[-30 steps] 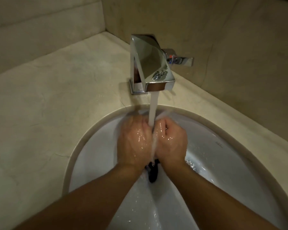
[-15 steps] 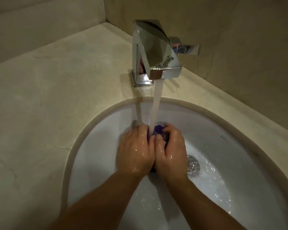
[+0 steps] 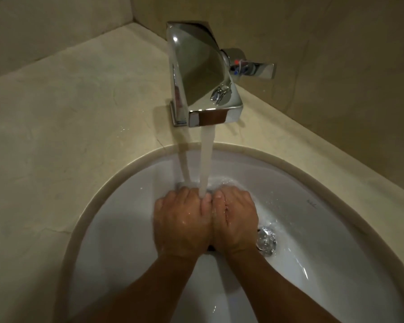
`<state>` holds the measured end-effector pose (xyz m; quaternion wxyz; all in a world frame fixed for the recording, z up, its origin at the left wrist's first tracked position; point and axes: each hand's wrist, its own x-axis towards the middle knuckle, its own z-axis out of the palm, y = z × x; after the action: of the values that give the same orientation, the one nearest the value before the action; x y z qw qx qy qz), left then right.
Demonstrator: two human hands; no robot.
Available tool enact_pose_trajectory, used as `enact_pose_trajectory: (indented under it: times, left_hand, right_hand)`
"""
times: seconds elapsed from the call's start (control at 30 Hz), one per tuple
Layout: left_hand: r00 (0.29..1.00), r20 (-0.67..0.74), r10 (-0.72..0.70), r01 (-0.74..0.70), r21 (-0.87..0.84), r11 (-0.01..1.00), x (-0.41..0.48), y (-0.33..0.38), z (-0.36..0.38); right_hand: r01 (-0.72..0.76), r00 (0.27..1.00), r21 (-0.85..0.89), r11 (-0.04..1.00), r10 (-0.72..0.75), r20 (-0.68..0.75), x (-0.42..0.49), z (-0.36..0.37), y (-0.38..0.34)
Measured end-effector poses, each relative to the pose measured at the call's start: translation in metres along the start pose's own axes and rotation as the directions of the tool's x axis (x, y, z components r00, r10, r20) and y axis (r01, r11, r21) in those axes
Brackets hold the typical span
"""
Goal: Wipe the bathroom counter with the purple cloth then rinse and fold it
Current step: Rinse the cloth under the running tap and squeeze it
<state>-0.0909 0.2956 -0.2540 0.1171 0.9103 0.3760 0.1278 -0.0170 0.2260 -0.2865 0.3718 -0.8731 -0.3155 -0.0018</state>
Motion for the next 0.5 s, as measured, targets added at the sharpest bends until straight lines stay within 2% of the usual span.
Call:
enact_pose_trajectory:
  times: [0.13,0.23,0.4,0.5]
  left_hand:
    - [0.996,-0.035,-0.076,0.075,-0.035,0.997,0.008,0.006,0.004]
    - [0.997,-0.048,-0.067,0.064,-0.062,0.996,0.010,0.013,0.005]
    - [0.989,0.098,-0.113,0.121,-0.077,0.990,0.011,0.011,0.003]
    - [0.991,0.114,-0.065,0.083,-0.166,0.983,0.007,0.002,0.003]
  right_hand:
    - [-0.018,1.000,-0.032,0.999,0.018,-0.005,0.011,-0.002,-0.001]
    - [-0.007,1.000,-0.091,0.996,0.010,0.026,0.016,-0.004,0.002]
    - [-0.031,0.991,-0.085,0.996,0.042,0.125,0.019,-0.004,0.000]
    - [-0.040,0.985,-0.038,0.998,0.046,0.169,0.019,-0.010,-0.002]
